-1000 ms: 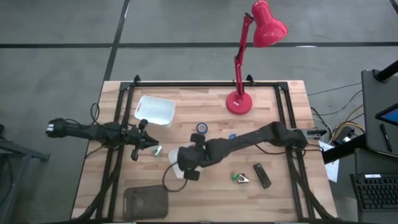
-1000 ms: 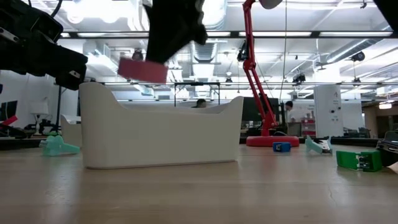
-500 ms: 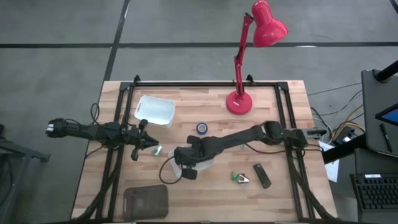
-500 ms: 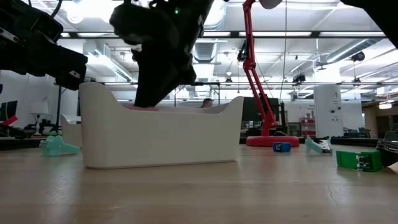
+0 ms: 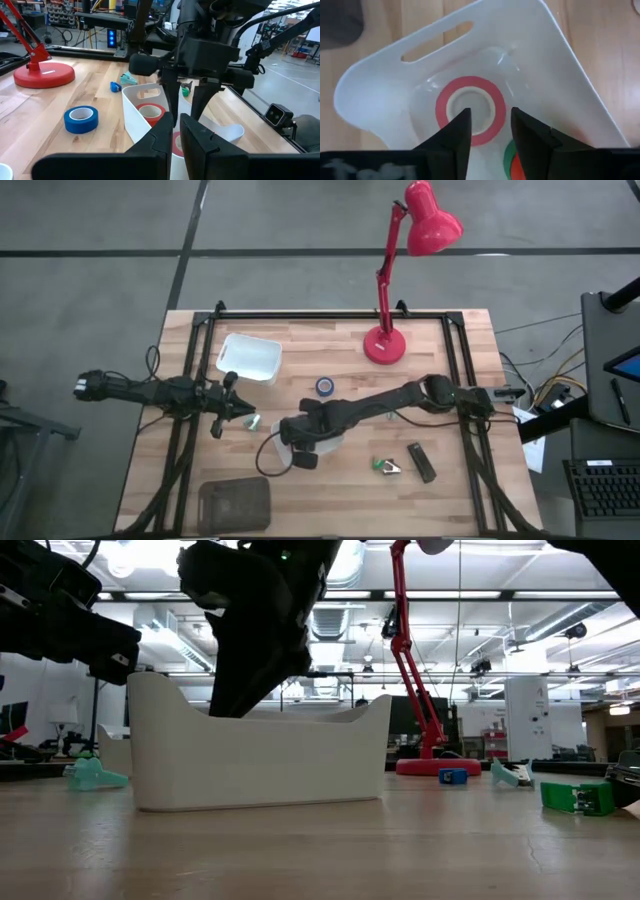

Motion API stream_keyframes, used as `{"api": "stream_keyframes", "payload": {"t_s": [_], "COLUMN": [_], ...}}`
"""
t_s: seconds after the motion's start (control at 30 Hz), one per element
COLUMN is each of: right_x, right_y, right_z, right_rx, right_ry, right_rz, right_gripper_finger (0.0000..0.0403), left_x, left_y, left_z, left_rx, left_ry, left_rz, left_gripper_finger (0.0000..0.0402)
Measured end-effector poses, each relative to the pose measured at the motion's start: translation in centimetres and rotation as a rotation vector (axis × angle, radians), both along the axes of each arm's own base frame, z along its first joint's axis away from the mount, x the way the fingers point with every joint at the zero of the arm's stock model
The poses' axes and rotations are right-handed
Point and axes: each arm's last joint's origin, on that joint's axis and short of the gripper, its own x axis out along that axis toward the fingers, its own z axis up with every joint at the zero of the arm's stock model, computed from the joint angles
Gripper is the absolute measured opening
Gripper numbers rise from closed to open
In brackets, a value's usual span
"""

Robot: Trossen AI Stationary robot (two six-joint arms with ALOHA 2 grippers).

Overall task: Pick and place Stapler, Stapler remover, tape
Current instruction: Put the blue tape into the bottom white bin

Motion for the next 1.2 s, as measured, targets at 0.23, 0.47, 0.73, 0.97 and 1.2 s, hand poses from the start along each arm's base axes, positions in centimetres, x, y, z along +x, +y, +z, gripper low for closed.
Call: {"api": "stream_keyframes", "payload": {"t_s": [0.23,0.47,0.73,0.97,1.2], "right_x": [-0.6,-1.8,-3.2,-2.9,-3.2], "right_y": [-0.7,-2.8,-7.9,-12.0,-16.2], "right_z": [3.6,7.0,8.5,7.6,6.4], "right_rx": [-0.14,-0.258,-0.282,-0.204,-0.066], "right_ry": [-0.05,-0.065,0.017,0.013,0.006], "right_rz": [0.088,0.125,0.076,0.163,0.2], "right_gripper_finger": [0.0158,0.016,0.0157,0.0159,0.0151], "left_x": [0.0,0.0,0.0,0.0,0.0], "left_y": [0.0,0.0,0.0,0.0,0.0], "left_z": [0.0,0.0,0.0,0.0,0.0], "left_rx": [0.0,0.0,0.0,0.0,0.0], "left_ry": [0.0,0.0,0.0,0.0,0.0], "left_rz": [0.0,0.0,0.0,0.0,0.0], "left_gripper_finger": [0.0039,0.0039,0.0039,0.0039,0.0039]}}
